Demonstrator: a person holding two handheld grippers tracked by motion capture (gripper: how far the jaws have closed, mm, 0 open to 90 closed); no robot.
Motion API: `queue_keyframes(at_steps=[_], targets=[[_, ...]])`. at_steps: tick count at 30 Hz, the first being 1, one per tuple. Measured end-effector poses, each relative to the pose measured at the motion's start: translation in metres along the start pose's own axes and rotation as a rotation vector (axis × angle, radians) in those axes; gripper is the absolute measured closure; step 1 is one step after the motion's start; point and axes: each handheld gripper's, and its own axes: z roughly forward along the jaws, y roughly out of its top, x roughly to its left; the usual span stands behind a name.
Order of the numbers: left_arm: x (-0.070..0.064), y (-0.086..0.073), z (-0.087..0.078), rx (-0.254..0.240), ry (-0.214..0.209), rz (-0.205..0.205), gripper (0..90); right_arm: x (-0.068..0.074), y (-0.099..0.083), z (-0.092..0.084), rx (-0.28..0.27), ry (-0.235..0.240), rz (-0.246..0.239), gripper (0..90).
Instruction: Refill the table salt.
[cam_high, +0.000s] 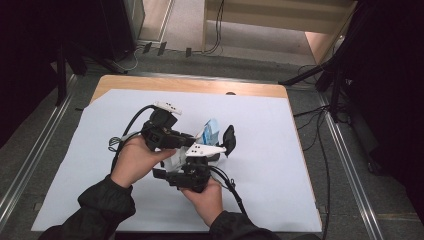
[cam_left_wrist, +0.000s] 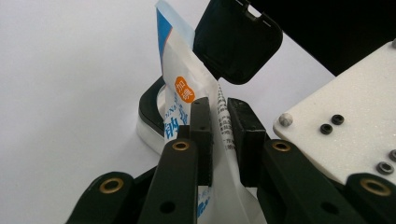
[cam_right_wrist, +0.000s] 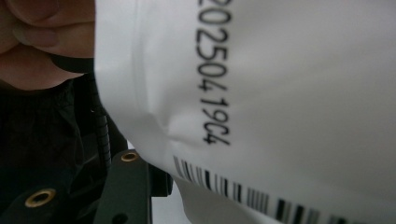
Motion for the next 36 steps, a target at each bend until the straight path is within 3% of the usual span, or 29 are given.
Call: queue_keyframes(at_steps=[12,36], targets=[[0.0016,0.0007,0.0025,-0.002,-0.003,-0.015,82.1,-0.0030,-0.0003,-0.0012,-0.002,0.009,0.017,54.0],[0.0002,0.0011,0.0000,-0.004,-0.001,0.000,81.6,-0.0014,0.0007,-0.0011,0.004,0.016,0.005,53.1]])
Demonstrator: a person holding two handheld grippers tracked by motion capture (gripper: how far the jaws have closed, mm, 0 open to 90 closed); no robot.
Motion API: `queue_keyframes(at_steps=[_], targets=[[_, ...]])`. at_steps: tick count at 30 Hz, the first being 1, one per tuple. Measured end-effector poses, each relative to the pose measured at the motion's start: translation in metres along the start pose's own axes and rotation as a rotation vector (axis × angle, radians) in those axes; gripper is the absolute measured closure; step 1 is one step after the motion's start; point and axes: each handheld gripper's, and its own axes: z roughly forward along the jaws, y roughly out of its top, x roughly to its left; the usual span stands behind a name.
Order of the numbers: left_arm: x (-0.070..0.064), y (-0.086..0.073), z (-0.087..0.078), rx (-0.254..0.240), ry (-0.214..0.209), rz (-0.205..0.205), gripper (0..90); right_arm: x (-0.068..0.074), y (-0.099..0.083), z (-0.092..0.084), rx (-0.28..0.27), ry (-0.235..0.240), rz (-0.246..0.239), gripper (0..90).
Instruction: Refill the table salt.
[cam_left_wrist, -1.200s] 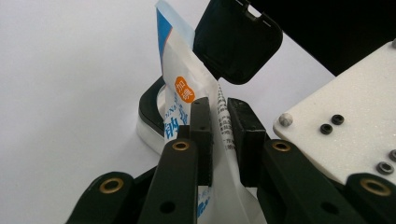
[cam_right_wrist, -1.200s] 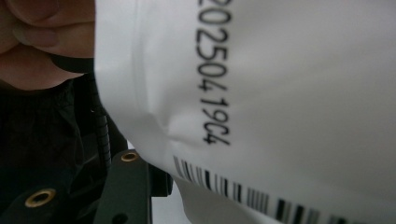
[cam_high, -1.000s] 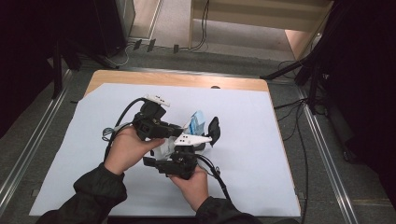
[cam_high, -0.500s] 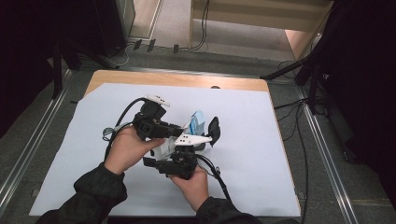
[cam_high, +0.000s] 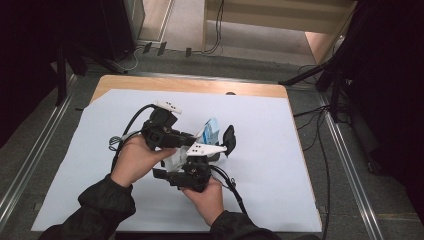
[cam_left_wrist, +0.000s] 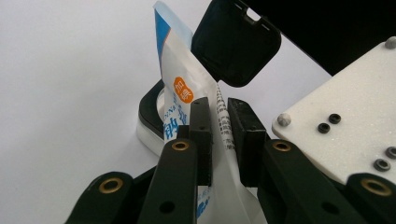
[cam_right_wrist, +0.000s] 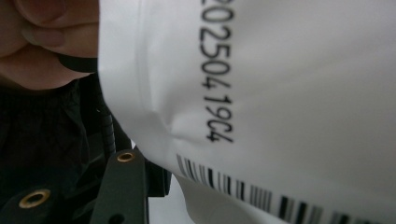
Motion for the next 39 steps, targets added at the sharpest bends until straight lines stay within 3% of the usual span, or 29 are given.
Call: queue_keyframes(at_steps=[13,21,26,39], targets=[[0.0045,-0.0061,0.0040,0.015,-0.014,-0.007,81.7,-0.0044,-0.0063,-0.0002,0.007,-0.013,0.001,55.2],[0.0071,-0.0088,0.0006,0.014,-0.044,-0.019,81.5,-0.0020,-0.0086,0.0011,0.003,-0.015,0.002,59.6],[0.0043,-0.0052,-0.0025,-0.009,-0.036,-0.015,81.5,0.0001,-0.0029,-0.0013,-0.024,0.032,0.028,60.2],[0.0029,-0.0046,-0.0013,-0.010,-0.026,-0.005,81.2,-0.0006,-0.0015,0.0003,-0.001,0.017,0.010,58.7]])
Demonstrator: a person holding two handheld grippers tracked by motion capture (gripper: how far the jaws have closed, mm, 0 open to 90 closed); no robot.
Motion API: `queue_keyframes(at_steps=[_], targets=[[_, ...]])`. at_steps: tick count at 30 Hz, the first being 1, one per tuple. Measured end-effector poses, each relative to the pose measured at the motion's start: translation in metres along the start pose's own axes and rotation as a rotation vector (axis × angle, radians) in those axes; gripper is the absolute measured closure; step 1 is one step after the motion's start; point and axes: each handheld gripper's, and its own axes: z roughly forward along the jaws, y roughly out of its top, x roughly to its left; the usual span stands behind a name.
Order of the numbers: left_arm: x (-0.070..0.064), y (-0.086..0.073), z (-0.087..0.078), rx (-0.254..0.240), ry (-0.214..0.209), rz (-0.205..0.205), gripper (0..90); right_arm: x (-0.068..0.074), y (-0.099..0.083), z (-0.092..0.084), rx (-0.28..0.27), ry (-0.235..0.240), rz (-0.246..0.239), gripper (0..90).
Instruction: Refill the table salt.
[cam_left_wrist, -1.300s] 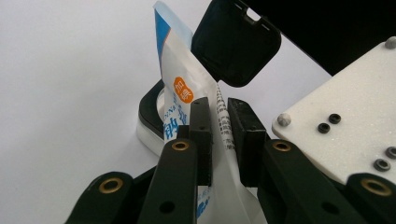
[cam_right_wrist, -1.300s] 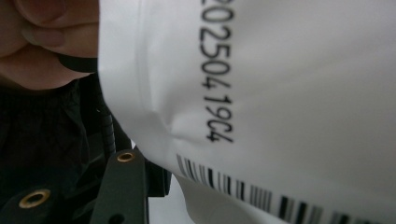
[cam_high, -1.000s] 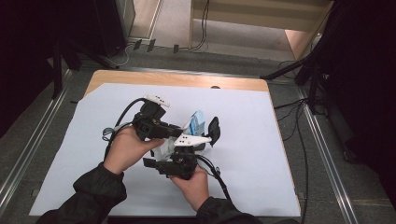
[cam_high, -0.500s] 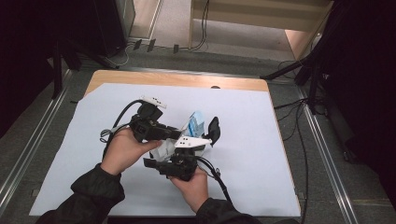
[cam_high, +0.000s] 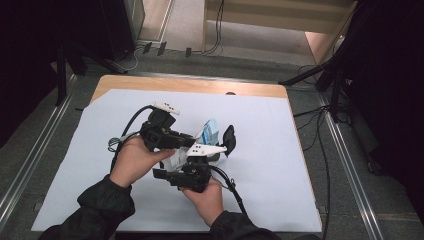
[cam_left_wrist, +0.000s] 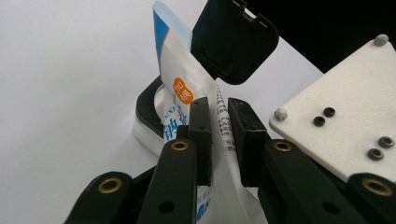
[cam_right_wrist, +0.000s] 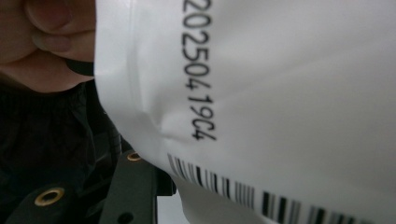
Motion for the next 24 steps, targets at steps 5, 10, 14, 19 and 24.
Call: queue_keyframes(at_steps=[5,10,14,19,24], targets=[[0.0016,-0.0045,-0.0001,0.009,-0.004,-0.005,80.8,0.0004,-0.0022,0.0013,0.016,-0.004,-0.011,58.9],[0.0038,-0.0078,0.0009,0.026,-0.013,0.001,79.2,0.0003,-0.0050,0.0035,0.022,-0.015,-0.022,59.5],[0.0050,-0.0094,0.0010,0.033,-0.015,0.000,78.7,-0.0004,-0.0071,0.0050,0.028,-0.016,-0.020,59.9],[0.0032,-0.0079,-0.0002,0.028,-0.007,0.007,80.0,0.0001,-0.0058,0.0045,0.022,-0.006,-0.013,60.4],[-0.0006,-0.0049,0.0006,0.019,0.014,0.023,80.2,0.0001,-0.0029,0.0034,0.015,0.003,-0.002,60.0]])
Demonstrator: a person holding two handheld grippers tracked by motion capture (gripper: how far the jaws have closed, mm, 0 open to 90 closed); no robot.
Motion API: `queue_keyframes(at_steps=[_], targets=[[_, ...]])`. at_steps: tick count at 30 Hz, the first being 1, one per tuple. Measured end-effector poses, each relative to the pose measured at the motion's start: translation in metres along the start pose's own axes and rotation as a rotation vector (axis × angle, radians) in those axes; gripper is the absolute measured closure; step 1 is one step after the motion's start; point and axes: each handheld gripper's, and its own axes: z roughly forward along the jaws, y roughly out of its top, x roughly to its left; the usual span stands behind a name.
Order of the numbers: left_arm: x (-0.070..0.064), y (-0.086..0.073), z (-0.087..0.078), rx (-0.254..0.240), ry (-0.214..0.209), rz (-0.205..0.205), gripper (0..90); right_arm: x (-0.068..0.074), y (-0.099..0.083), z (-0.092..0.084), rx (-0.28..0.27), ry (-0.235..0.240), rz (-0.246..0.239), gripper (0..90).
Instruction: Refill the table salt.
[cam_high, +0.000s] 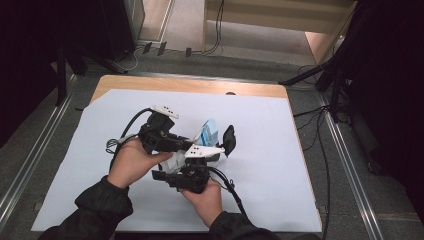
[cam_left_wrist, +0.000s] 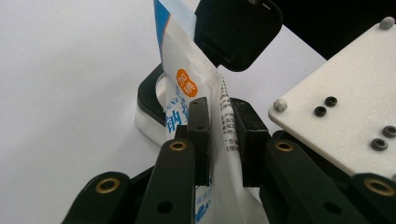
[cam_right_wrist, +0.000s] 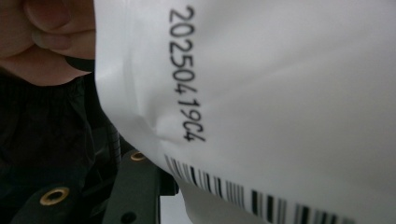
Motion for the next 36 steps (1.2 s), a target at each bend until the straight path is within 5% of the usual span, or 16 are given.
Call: queue_keyframes(at_steps=[9,36], targets=[[0.000,0.003,-0.004,-0.039,-0.017,-0.008,79.0,0.001,0.005,-0.002,-0.012,0.012,-0.002,59.1],[0.016,-0.014,0.003,0.035,-0.074,0.005,75.0,0.000,-0.012,0.008,0.068,-0.077,-0.120,63.5]])
